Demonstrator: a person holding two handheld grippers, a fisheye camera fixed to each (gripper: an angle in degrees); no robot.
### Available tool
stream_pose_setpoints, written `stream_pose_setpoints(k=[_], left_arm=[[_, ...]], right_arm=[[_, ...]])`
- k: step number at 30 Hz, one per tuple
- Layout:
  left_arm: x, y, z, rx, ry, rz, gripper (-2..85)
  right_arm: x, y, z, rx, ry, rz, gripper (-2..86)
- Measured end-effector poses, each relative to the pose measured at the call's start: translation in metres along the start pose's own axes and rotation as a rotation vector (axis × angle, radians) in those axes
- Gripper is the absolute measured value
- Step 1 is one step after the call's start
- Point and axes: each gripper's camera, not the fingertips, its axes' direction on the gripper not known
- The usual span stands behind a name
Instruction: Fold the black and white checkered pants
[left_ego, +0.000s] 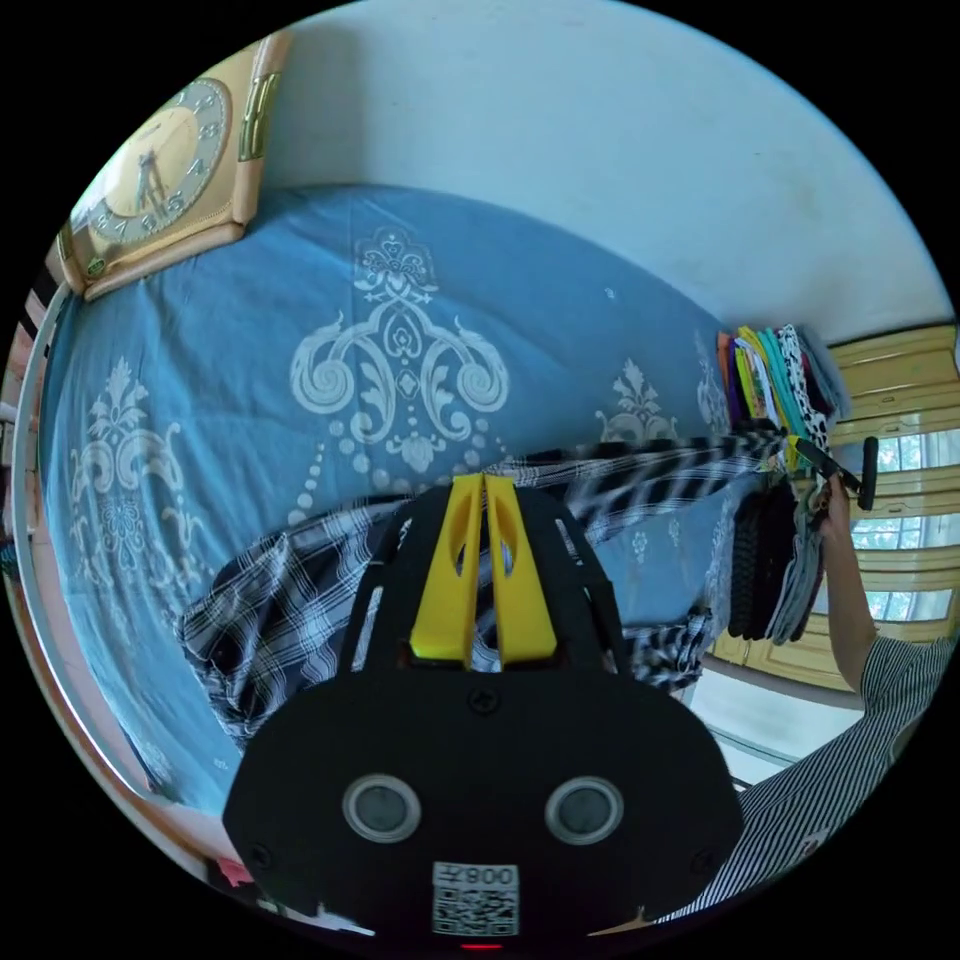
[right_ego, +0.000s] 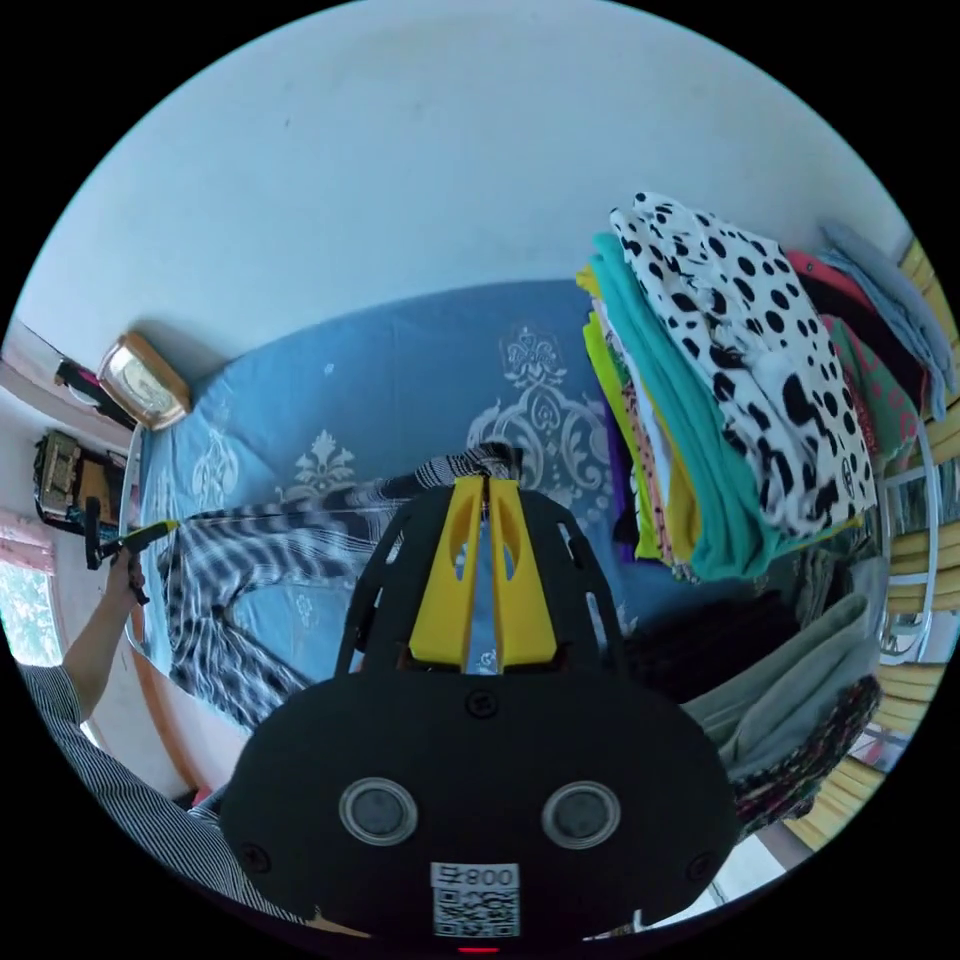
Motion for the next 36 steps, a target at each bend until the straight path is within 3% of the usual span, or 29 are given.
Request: stream_pose_setpoints(k=[6, 13, 21, 28, 32, 36], left_arm=[[-0.006, -0.023, 0.035, -0.015, 0.077, -0.137, 2.5], [0.022, 0.001, 0.055, -0.094, -0.008, -0.063, 3.1], [0.035, 0.016, 0.083, -0.114, 0.056, -0.154, 3.1], [0.097, -0.014, 0.128, -0.121, 0.152, -0.060, 2.6], [0.136, -0.036, 0.151, -0.119, 0.194, 0.013, 2.1], [0.180, -0.061, 0.173, -0.112, 0.222, 0.106, 1.6]], right_arm=[[0.020, -0.037, 0.043, -0.184, 0.079, 0.142, 0.3], [0.002, -0.015, 0.060, -0.224, 0.039, 0.052, 1.8], [-0.001, -0.023, 0.081, -0.207, -0.081, 0.077, 7.1], [-0.064, -0.036, 0.116, -0.242, 0.067, -0.186, 7.7], [-0.066, -0.029, 0.143, -0.318, 0.158, -0.176, 3.9], [-0.042, -0.008, 0.117, -0.168, 0.054, -0.065, 1.8]])
